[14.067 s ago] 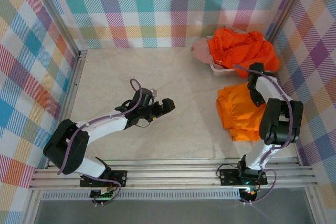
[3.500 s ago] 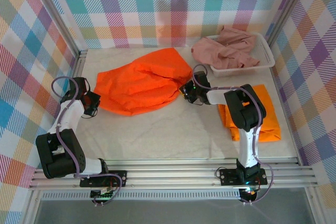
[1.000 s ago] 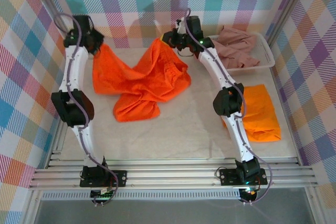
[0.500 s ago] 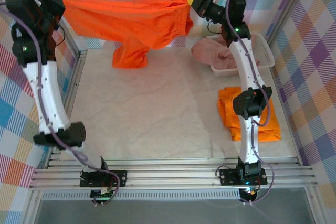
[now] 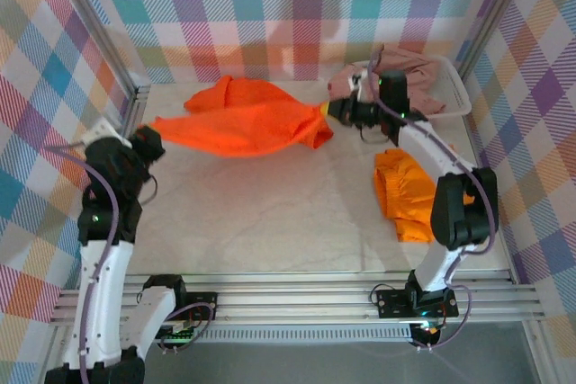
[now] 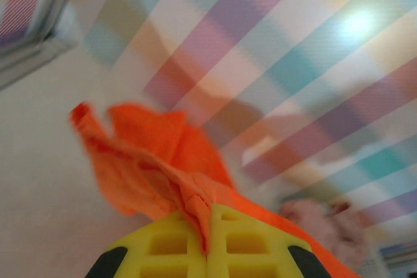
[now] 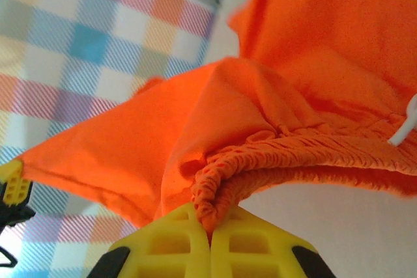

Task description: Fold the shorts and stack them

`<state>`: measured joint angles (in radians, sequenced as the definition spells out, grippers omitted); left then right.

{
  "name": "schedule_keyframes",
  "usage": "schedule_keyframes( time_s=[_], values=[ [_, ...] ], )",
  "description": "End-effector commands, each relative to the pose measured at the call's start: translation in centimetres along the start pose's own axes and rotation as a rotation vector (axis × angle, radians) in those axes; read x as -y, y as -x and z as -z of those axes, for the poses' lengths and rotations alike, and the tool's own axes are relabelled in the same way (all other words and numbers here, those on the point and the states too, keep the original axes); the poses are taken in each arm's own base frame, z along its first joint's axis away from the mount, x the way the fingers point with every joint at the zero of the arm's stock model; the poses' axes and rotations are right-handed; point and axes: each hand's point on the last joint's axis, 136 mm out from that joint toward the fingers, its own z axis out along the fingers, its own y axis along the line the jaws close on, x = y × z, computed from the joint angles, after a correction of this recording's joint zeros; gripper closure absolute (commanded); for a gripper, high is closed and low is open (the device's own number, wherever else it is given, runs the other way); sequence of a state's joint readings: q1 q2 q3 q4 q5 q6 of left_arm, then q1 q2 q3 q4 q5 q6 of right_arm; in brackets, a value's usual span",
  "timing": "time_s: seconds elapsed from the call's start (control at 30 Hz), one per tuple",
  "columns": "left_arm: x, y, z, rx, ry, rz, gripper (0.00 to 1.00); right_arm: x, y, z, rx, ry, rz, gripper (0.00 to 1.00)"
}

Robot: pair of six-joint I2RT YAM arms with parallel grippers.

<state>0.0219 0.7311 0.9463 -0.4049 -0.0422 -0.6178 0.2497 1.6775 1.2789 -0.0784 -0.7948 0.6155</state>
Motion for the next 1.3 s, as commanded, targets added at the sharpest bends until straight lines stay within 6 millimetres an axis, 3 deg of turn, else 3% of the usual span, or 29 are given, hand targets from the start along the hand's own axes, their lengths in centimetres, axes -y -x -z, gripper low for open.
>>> schedule_keyframes(
  time_s=[0.0, 0.13, 0.23, 0.3, 0.37, 0.4, 0.5, 0.6, 0.7, 0.8, 0.97, 1.13, 1.27],
  values=[
    [-5.9, -2.9, 1.8, 0.017, 0.185, 0.083, 1.00, -2.7, -6.1, 1.1, -0.069, -0.006, 0.133, 1.00],
    [-11.4, -7.9, 2.5, -0.064, 0.329, 0.135, 1.00, 0.9, -15.3, 0.5, -0.225, -0.125, 0.014, 1.00],
    [-14.2, -10.5, 2.9, -0.105, 0.413, 0.148, 1.00, 3.4, -20.7, 0.9, -0.347, -0.222, -0.081, 0.96],
    [-15.2, -11.1, 3.1, -0.112, 0.448, 0.140, 1.00, 4.7, -23.3, 1.3, -0.421, -0.279, -0.136, 0.91],
    [-15.2, -10.8, 3.3, -0.100, 0.451, 0.125, 0.90, 5.1, -25.5, 1.7, -0.496, -0.290, -0.172, 0.80],
    [-14.7, -9.9, 3.5, -0.078, 0.441, 0.117, 0.80, 4.9, -26.5, 1.9, -0.529, -0.285, -0.175, 0.73],
    [-10.9, -6.2, 3.8, -0.002, 0.318, 0.047, 0.48, 3.0, -27.8, 2.7, -0.569, -0.242, -0.129, 0.43],
    [-6.4, -2.5, 3.9, 0.038, 0.197, -0.034, 0.25, 0.2, -25.6, 3.4, -0.467, -0.192, -0.022, 0.21],
    [-3.9, -0.6, 2.7, 0.001, 0.188, -0.083, 0.19, -2.2, -22.2, 3.9, -0.326, -0.179, 0.082, 0.03],
    [-2.3, -0.2, 0.0, -0.089, 0.204, -0.109, 0.10, -3.1, -18.5, 3.9, -0.194, -0.238, 0.147, 0.00],
    [-0.2, -1.8, -8.1, -0.239, 0.166, -0.080, 0.04, -3.1, -12.8, 1.6, -0.092, -0.301, 0.159, 0.01],
    [-1.8, -3.8, -17.4, -0.363, 0.243, -0.076, 0.09, 0.2, -8.3, -2.4, -0.072, -0.405, 0.075, 0.01],
    [-3.9, -5.7, -23.8, -0.476, 0.305, -0.069, 0.11, 3.4, -6.7, -4.8, -0.079, -0.444, -0.034, 0.01]
  ],
)
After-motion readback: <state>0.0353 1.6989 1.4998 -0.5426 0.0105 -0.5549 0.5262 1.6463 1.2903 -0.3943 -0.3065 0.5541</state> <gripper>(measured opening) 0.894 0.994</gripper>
